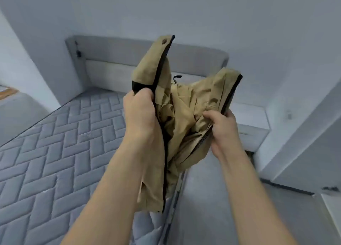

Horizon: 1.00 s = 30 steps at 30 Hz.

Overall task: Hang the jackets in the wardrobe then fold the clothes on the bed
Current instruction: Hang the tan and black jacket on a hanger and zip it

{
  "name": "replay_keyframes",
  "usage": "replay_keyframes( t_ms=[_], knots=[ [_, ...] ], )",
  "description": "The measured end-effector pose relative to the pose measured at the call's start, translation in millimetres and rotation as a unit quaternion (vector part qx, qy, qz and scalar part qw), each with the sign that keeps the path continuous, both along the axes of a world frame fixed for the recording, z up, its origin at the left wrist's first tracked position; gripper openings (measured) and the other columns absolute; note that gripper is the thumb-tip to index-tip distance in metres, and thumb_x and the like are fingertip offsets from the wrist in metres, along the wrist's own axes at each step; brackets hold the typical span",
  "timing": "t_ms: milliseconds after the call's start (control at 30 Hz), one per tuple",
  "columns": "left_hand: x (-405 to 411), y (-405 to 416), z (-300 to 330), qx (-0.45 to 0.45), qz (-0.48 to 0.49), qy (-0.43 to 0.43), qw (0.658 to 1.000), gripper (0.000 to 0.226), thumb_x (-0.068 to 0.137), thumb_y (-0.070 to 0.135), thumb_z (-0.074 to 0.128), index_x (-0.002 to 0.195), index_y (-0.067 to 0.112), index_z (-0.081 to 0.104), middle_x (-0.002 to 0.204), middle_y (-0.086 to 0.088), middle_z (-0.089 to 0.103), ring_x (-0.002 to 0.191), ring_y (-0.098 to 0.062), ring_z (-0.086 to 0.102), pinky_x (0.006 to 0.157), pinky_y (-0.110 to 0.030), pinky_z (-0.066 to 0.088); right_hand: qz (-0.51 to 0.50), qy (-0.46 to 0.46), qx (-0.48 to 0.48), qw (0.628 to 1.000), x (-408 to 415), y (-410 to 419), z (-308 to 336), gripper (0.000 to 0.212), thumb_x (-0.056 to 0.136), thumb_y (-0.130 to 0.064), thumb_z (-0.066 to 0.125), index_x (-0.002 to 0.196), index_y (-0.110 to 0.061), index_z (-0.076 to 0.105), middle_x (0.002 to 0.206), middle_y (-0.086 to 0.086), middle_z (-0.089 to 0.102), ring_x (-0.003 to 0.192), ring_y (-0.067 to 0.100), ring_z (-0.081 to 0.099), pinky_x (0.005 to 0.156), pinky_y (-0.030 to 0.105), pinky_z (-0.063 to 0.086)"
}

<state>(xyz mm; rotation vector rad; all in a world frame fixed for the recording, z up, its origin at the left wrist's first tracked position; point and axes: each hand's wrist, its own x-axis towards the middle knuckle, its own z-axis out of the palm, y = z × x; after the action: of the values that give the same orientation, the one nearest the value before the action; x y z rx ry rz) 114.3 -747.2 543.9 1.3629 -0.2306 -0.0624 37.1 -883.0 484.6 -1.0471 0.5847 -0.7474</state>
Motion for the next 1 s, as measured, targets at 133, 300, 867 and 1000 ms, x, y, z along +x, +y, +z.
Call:
replay_keyframes(
  t_ms=[133, 300, 867, 1000],
  knots=[
    [-32.7, -98.1, 6.9, -0.010, -0.095, -0.014, 0.995, 0.031, 0.075, -0.004, 0.039, 0.061, 0.020, 0.024, 0.045, 0.009, 0.025, 0.040, -0.008, 0.024, 0.040, -0.016, 0.020, -0.077, 0.002, -0.014, 0.997, -59.5, -85.6, 10.2, 0.023, 0.076, -0.001, 0.060, 0.083, -0.021, 0.069, 0.083, 0.005, 0.074, 0.086, 0.028, 0.071, 0.075, 0.040, 0.058],
    [-87.4, -222.3, 4.2, 0.012, -0.215, -0.017, 0.976, 0.005, 0.069, 0.006, 0.044, 0.072, 0.010, 0.042, 0.063, -0.003, 0.031, 0.055, -0.017, 0.030, 0.049, -0.027, 0.024, -0.194, 0.008, -0.047, 0.980, -141.5, -182.6, 15.2, 0.023, 0.078, -0.007, 0.062, 0.085, -0.028, 0.070, 0.081, -0.005, 0.075, 0.078, 0.014, 0.072, 0.066, 0.029, 0.057],
    [-187.7, -560.8, -57.2, 0.138, -0.638, -0.025, 0.758, 0.033, 0.073, 0.031, 0.052, 0.096, 0.010, 0.059, 0.081, 0.001, 0.058, 0.076, -0.015, 0.054, 0.067, -0.028, 0.043, -0.610, 0.042, -0.041, 0.790, -274.5, -426.7, -9.3, 0.022, 0.090, -0.007, 0.058, 0.096, -0.027, 0.062, 0.092, -0.005, 0.069, 0.086, 0.014, 0.066, 0.072, 0.027, 0.050],
    [-209.7, -633.4, -60.8, 0.176, -0.701, -0.024, 0.691, 0.037, 0.073, 0.032, 0.056, 0.102, 0.012, 0.065, 0.082, -0.001, 0.064, 0.078, -0.018, 0.060, 0.072, -0.031, 0.047, -0.676, 0.074, -0.054, 0.731, -299.8, -470.3, 3.4, 0.020, 0.089, -0.008, 0.058, 0.093, -0.027, 0.062, 0.097, 0.001, 0.069, 0.094, 0.021, 0.065, 0.089, 0.042, 0.053]
  ],
)
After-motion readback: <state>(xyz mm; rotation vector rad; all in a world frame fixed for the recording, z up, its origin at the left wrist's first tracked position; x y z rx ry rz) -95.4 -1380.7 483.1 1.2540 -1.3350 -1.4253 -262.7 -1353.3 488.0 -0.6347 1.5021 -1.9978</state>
